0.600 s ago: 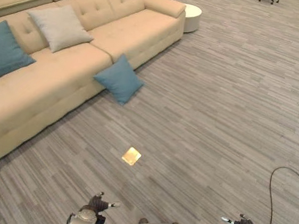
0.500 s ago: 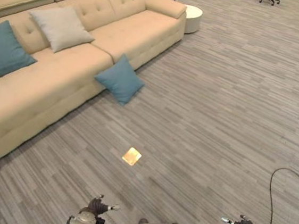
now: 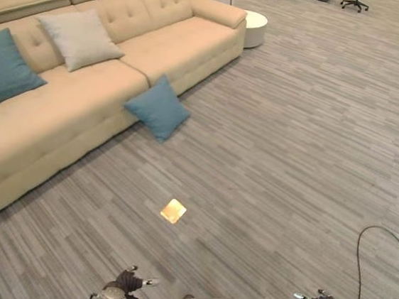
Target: Pick up all the scattered cushions and arrange them neatly on the sofa.
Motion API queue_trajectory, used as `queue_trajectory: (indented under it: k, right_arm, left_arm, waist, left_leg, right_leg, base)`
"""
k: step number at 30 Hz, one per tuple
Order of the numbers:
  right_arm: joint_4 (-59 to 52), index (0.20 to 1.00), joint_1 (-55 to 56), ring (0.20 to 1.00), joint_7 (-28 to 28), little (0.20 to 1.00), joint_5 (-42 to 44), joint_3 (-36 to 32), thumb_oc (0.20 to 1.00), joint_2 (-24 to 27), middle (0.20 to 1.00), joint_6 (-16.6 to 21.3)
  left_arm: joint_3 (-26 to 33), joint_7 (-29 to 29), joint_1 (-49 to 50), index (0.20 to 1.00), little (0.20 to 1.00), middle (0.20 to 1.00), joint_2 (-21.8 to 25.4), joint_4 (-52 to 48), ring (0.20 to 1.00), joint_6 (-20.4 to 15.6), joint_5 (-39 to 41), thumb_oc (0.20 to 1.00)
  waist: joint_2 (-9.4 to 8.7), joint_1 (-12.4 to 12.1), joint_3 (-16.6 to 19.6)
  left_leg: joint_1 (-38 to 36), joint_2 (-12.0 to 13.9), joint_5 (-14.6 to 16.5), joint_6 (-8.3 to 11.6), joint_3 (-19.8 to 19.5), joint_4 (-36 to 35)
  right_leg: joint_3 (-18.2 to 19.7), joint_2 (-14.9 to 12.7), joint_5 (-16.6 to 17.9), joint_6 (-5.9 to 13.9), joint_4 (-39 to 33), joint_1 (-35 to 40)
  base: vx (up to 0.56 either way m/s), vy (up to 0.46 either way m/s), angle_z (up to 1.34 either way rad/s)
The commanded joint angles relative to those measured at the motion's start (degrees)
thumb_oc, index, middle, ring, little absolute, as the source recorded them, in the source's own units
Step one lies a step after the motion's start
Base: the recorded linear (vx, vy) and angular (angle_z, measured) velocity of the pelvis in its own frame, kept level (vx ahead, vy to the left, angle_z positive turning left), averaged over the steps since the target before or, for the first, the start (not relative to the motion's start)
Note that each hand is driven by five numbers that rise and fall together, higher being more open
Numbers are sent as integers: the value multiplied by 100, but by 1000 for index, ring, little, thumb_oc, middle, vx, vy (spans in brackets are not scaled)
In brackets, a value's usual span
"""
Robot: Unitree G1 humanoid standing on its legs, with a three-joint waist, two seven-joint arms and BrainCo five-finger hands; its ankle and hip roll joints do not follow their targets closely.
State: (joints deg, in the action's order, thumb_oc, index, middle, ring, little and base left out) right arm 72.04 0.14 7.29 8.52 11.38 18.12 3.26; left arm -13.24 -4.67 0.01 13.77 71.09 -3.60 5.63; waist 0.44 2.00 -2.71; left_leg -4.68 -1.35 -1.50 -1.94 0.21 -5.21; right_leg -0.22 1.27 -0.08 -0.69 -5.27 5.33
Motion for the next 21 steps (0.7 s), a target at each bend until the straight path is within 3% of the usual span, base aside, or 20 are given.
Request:
queue_trajectory:
  k: [1, 10, 14, 16, 17, 19, 21]
  right_arm:
    - [176, 1000, -243, 1000, 11, 1000, -73, 134, 1000, -34, 1000, 22]
    - [-66, 1000, -459, 1000, 17, 1000, -98, 282, 1000, -61, 1000, -20]
    - [-188, 1000, -545, 1000, -5, 1000, -151, 356, 1000, -61, 1000, -20]
    - [-258, 1000, -559, 1000, 4, 1000, -113, 352, 1000, -56, 1000, 11]
    - [-266, 1000, -555, 1000, 15, 1000, -96, 357, 1000, -59, 1000, 20]
    - [-330, 1000, -574, 1000, 24, 1000, -132, 408, 1000, -52, 1000, 39]
    - [-400, 1000, -599, 1000, 30, 1000, -218, 465, 1000, -41, 1000, 36]
  left_arm:
    - [149, 30, -355, 1000, 1000, 1000, -30, 327, 1000, -39, 53, 1000]
    - [92, 28, -496, 1000, 1000, 1000, 27, 231, 1000, -52, 123, 1000]
    - [67, 26, -577, 1000, 1000, 1000, 53, 157, 1000, -60, 155, 1000]
    - [23, 8, -642, 1000, 1000, 1000, 59, 116, 1000, -76, 135, 1000]
    - [9, -2, -655, 1000, 1000, 1000, 62, 106, 1000, -80, 118, 1000]
    - [20, -12, -678, 1000, 1000, 1000, 90, 119, 1000, -82, 127, 1000]
    - [42, -15, -676, 1000, 1000, 1000, 91, 161, 1000, -93, 124, 1000]
  waist:
    - [-218, -170, -71]
    - [-318, -292, -258]
    - [-316, -272, -435]
    - [-275, -180, -527]
    - [-259, -154, -542]
    - [-269, -110, -573]
    - [-314, 3, -568]
  left_leg:
    - [-43, -94, 422, -13, -259, 84]
    - [533, -308, 695, -242, -302, 747]
    - [518, -417, 793, -359, -453, 880]
    - [455, -422, 850, -378, -620, 917]
    - [372, -418, 874, -372, -657, 881]
    - [-7, -390, 997, -340, -707, 640]
    - [-486, -354, 1138, -298, -863, 409]
  right_leg:
    - [299, -320, 115, 576, 55, -212]
    - [394, -492, 26, 683, 726, -758]
    - [432, -568, 183, 806, 1710, -1175]
    - [512, -430, 180, 773, 2230, -1478]
    - [498, -357, 130, 730, 2277, -1578]
    - [2, -371, 229, 675, 1751, -1820]
    - [-347, -250, 513, 749, 1063, -2216]
  base:
    - [2, 47, -18]
    - [-4, 83, -9]
    - [45, 119, -19]
    - [122, 92, 31]
    - [269, 38, 53]
    - [392, -66, 21]
    - [451, -122, -6]
